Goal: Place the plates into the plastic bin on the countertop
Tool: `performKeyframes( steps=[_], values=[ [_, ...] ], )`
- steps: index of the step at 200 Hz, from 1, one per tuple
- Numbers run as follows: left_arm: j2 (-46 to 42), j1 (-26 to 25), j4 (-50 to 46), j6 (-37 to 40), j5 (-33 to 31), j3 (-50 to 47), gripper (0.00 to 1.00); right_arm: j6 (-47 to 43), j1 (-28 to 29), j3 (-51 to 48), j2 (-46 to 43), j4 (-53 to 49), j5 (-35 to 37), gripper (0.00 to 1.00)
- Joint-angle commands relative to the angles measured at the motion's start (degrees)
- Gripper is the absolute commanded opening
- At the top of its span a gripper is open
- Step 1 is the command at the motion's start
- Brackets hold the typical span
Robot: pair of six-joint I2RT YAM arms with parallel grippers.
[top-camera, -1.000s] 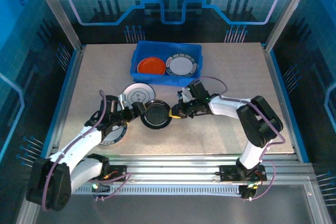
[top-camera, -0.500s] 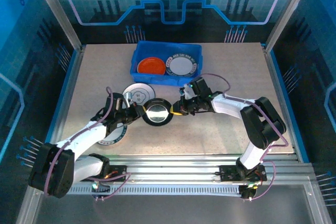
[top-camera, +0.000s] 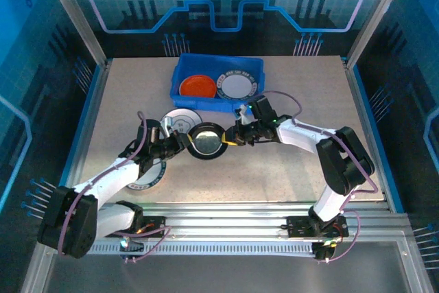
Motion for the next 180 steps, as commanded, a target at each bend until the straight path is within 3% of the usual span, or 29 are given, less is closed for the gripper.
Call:
performKeyframes(
  steps=[1,14,23,64,110,148,180],
  values=[
    [-2.39,-0.16,-0.74,-0.45,-0.13,1.81,0.64,-2.40,-1.30,4.42,-2.06,-4.63,0.98,0.00],
    [-3.85,-0.26,-1.51,0.26,-1.17,1.78,0.90,-4.01,-2.29,7.31,-2.58,-8.71,2.89,0.00],
    [-4.88,-0.29,-2.42,1.09,-1.67,2.04,0.99,-5.37,-2.91,9.53,-2.87,-11.80,4.47,0.00],
    [-7.76,-1.99,-7.66,5.22,-3.59,5.21,0.99,-11.78,-5.95,21.97,-3.41,-22.74,11.50,0.00],
    [-8.87,-3.23,-6.98,4.94,-4.73,4.27,0.99,-14.48,-7.82,36.72,-1.63,-29.04,18.73,0.00],
    [-9.05,-3.91,-5.91,4.53,-5.05,3.16,0.99,-14.28,-8.39,45.25,0.41,-29.01,25.50,0.00],
    [-8.61,-4.07,-5.55,3.59,-5.30,2.61,0.99,-8.35,-10.23,48.42,4.83,-24.30,22.27,0.00]
  ],
)
